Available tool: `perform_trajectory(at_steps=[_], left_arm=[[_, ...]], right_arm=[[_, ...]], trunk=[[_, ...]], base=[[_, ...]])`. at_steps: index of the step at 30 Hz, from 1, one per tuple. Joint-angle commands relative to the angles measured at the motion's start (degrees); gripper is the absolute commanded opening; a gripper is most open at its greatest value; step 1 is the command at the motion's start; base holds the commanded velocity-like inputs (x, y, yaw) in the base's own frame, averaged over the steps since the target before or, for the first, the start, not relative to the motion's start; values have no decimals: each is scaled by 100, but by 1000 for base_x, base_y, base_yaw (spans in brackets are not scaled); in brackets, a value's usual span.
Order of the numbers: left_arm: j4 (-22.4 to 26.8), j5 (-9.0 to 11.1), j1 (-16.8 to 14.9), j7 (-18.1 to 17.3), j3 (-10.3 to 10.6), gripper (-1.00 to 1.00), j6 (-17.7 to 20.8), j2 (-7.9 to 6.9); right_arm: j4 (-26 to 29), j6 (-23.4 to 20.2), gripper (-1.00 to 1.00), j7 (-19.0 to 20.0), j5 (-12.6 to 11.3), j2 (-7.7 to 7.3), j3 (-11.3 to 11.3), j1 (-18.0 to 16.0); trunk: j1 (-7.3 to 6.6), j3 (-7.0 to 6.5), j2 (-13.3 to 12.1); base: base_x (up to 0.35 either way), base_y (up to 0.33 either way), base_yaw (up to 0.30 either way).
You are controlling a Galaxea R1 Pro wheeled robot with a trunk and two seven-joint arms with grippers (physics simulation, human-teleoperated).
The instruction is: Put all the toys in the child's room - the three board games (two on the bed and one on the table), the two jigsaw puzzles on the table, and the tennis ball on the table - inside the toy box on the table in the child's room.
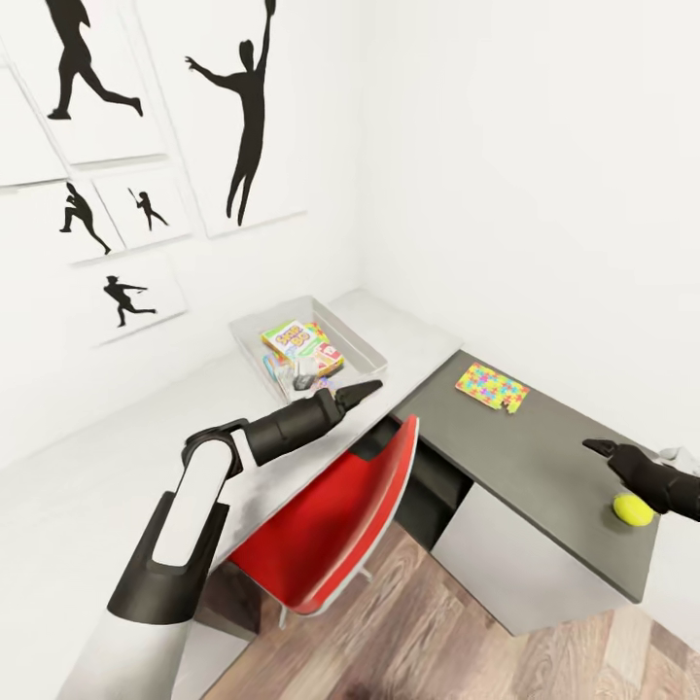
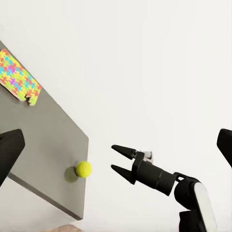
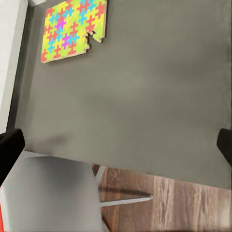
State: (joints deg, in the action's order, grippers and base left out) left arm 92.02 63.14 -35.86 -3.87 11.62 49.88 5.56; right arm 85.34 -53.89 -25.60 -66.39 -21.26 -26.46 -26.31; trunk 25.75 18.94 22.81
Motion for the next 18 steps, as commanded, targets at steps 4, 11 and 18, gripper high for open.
perform_trajectory(at_steps=[4, 11, 18], left_arm=[[0, -31, -28, 91, 68, 100, 22, 21], [0, -26, -44, 190, 119, 100, 22, 34], [0, -27, -50, 232, 140, 100, 21, 40]], right_arm=[[-131, -17, 100, -89, -58, -19, 45, -78], [-232, -17, 100, -111, -58, -50, 117, -132], [-267, -17, 100, -118, -33, -71, 154, -155]], trunk=[[3, -1, 11], [3, -19, 11], [3, -37, 11]], base=[[0, 0, -283], [0, 0, -283], [0, 0, -283]])
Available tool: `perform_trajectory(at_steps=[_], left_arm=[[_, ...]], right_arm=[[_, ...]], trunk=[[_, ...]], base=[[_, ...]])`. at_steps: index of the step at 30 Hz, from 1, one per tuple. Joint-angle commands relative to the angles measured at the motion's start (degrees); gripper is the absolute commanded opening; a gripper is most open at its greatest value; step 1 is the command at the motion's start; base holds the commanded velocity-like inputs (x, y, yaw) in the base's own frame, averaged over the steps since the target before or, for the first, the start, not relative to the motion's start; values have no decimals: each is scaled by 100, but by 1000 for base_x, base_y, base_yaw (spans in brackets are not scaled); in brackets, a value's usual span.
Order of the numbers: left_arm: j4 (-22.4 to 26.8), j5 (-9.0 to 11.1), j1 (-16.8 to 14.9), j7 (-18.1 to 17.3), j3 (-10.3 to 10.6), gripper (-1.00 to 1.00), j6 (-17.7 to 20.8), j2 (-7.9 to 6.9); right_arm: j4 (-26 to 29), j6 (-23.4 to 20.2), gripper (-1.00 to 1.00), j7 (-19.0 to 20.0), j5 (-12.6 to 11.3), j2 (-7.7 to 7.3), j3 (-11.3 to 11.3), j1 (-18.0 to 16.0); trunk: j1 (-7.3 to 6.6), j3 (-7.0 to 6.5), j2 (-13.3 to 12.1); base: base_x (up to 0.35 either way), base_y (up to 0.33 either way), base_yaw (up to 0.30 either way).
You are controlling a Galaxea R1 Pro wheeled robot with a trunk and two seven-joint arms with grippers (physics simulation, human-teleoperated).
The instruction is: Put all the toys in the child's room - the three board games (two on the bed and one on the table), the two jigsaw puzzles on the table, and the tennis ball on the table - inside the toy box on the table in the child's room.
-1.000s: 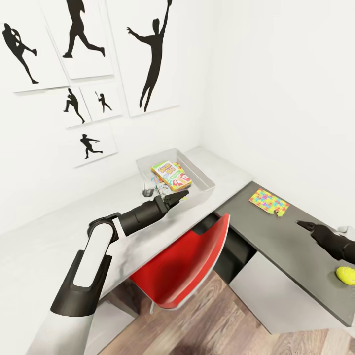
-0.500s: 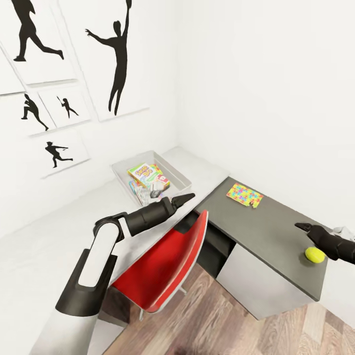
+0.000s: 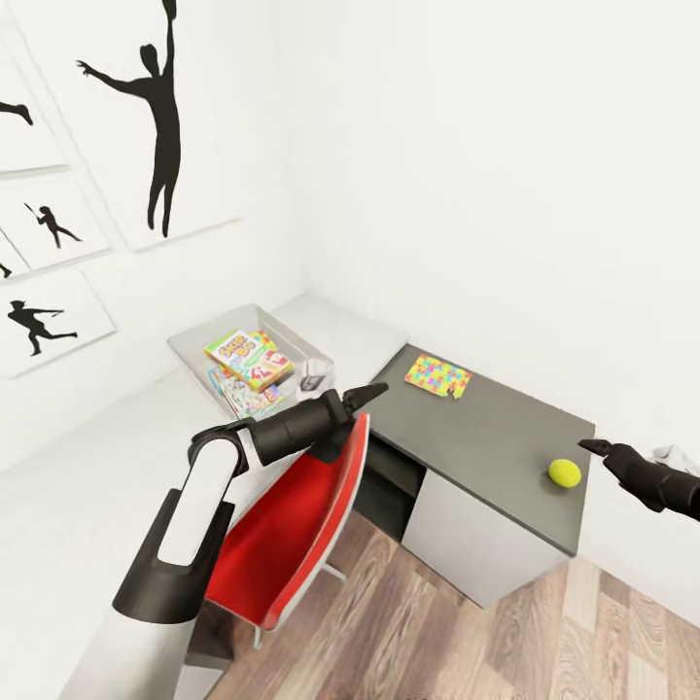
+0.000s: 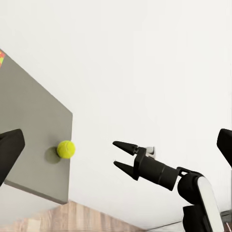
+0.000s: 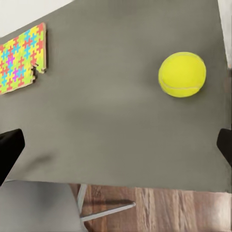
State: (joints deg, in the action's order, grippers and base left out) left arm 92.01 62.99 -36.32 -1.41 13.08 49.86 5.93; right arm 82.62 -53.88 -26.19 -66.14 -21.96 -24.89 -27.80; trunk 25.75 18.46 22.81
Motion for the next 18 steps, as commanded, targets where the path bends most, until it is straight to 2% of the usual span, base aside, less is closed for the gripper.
perform_trajectory(at_steps=[1, 13, 18], left_arm=[[2, -13, -5, -12, -5, 100, 24, 3], [2, -15, -6, -1, 26, 100, 23, 1], [2, -19, -6, 15, 153, 100, 23, 6]], right_arm=[[4, -17, 100, -59, -42, -3, 0, -8], [-2, -17, 100, -57, 153, -2, 12, -14], [-1, -17, 100, -59, 191, -2, 36, -16]], trunk=[[3, 8, 11], [3, -24, 11], [3, -37, 11]], base=[[0, 0, -283], [0, 0, -283], [0, 0, -283]])
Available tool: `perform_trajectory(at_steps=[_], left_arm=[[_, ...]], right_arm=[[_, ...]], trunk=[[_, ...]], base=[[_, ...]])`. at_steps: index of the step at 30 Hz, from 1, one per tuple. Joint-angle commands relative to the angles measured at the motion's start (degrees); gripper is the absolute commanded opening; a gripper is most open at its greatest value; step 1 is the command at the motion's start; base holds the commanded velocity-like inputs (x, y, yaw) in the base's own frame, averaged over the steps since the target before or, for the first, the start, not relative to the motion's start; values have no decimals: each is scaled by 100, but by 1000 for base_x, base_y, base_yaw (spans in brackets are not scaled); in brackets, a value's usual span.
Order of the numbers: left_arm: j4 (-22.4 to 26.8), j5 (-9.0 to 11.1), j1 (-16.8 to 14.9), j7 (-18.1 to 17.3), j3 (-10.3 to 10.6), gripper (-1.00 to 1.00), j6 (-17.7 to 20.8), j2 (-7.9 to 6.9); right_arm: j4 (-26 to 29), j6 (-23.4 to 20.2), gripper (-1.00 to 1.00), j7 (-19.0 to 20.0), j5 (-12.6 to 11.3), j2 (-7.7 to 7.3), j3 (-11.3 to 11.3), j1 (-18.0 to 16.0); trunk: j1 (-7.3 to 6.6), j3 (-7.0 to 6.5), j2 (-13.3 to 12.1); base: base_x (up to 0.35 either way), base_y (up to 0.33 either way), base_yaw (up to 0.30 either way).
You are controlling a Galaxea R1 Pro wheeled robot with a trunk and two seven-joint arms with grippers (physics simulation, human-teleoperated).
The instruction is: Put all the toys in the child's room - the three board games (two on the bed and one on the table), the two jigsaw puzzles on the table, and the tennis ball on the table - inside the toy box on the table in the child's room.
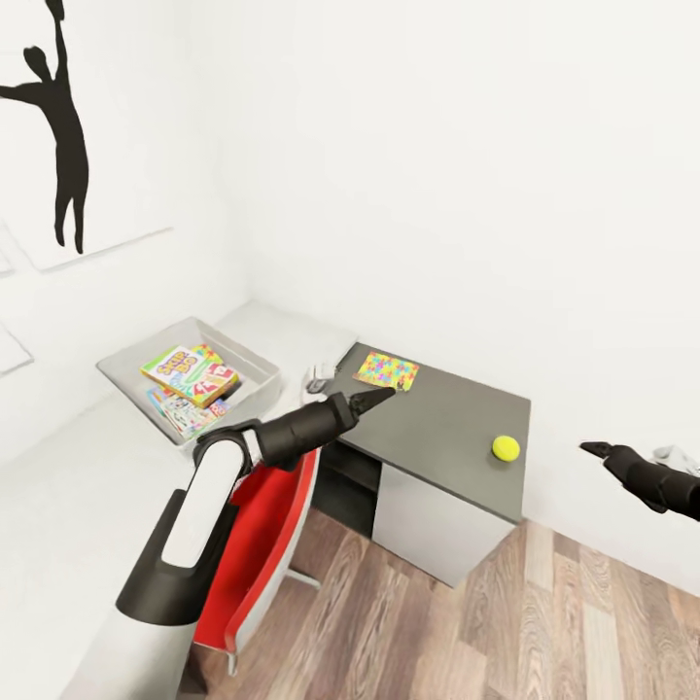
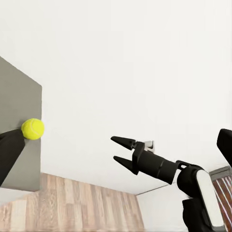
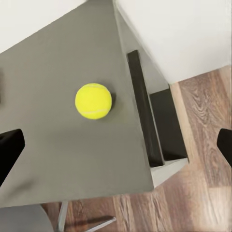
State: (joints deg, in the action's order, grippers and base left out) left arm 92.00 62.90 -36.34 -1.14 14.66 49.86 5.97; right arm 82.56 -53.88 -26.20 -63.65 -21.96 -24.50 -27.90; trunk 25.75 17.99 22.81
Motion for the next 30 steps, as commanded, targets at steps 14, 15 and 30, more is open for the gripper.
perform_trajectory(at_steps=[14, 15, 30], left_arm=[[-3, 21, -139, 848, 141, 100, 24, 113], [-9, 28, -154, 927, 146, 100, 24, 142], [-11, 101, -311, 1791, 736, 100, -17, 265]], right_arm=[[-10, -17, 100, -61, 492, 16, 995, -178], [-13, -17, 100, -61, 566, 21, 1095, -189], [-5, -17, 100, -15, 1010, 55, 1732, -235]], trunk=[[3, -22, 11], [3, -23, 11], [3, -29, 11]], base=[[0, 0, -252], [0, 0, -118], [0, 0, -41]])
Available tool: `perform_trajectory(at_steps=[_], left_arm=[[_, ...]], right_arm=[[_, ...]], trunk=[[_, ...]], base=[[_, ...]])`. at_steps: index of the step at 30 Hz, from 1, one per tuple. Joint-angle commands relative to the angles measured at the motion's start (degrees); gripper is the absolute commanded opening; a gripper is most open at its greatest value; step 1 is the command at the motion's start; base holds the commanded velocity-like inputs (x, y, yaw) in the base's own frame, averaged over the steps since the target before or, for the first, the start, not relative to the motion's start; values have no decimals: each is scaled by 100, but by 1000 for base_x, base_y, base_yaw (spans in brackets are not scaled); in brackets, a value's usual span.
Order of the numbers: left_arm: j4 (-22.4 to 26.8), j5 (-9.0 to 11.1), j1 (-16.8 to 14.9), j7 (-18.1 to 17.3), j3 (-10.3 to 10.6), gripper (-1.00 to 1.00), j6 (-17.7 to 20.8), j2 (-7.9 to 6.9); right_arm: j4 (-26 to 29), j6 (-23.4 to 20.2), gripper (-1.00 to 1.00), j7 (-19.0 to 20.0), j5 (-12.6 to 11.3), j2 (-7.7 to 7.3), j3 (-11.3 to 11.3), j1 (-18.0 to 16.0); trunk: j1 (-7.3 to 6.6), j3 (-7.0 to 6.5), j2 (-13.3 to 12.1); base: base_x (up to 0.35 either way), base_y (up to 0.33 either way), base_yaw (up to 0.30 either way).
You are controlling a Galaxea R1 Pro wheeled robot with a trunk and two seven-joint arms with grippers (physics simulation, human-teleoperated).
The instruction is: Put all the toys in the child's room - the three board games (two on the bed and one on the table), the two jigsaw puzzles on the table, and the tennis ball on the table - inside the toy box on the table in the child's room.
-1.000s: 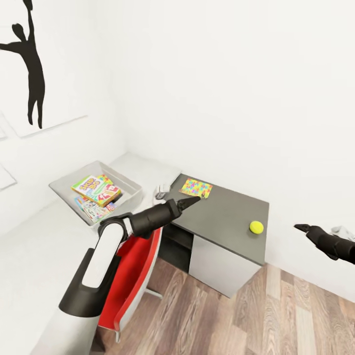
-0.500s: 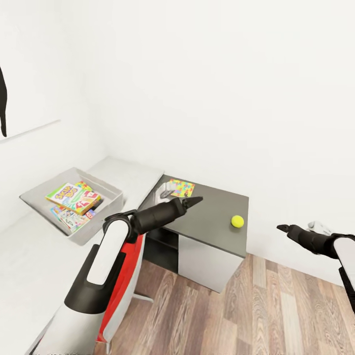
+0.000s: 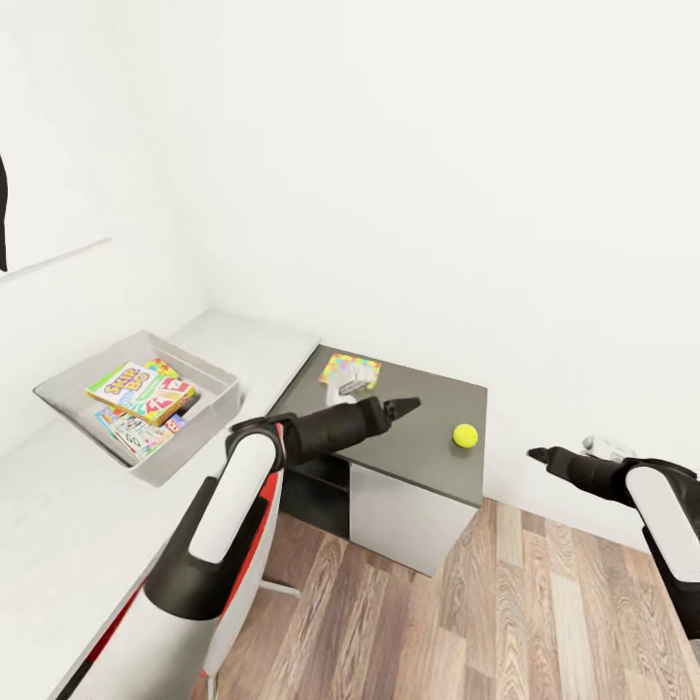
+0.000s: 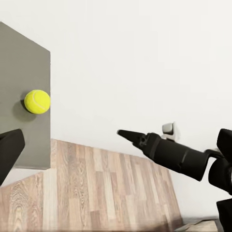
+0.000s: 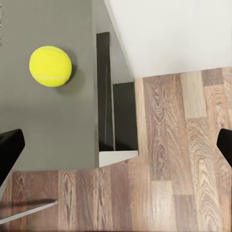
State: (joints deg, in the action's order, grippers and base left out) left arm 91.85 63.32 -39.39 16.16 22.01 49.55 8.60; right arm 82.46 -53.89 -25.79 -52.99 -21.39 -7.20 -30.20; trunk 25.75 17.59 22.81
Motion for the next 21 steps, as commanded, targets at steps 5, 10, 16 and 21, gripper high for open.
perform_trajectory(at_steps=[5, 10, 16, 21], left_arm=[[7, 68, -25, 214, 107, 100, -3, 9], [6, 72, -32, 278, 164, 100, -11, 10], [4, 74, -35, 311, 193, 100, -14, 10], [2, 71, -35, 320, 200, 100, -15, 10]], right_arm=[[32, -16, 100, -46, -23, -10, 266, -9], [43, -16, 100, -42, -10, -13, 430, -12], [50, -16, 100, -35, -3, -21, 507, -12], [63, -16, 100, -33, -2, -23, 525, -12]], trunk=[[3, 11, 11], [3, 10, 11], [3, 10, 11], [3, 10, 11]], base=[[3, 0, -6], [90, 0, -3], [234, 0, -1], [294, 0, 0]])
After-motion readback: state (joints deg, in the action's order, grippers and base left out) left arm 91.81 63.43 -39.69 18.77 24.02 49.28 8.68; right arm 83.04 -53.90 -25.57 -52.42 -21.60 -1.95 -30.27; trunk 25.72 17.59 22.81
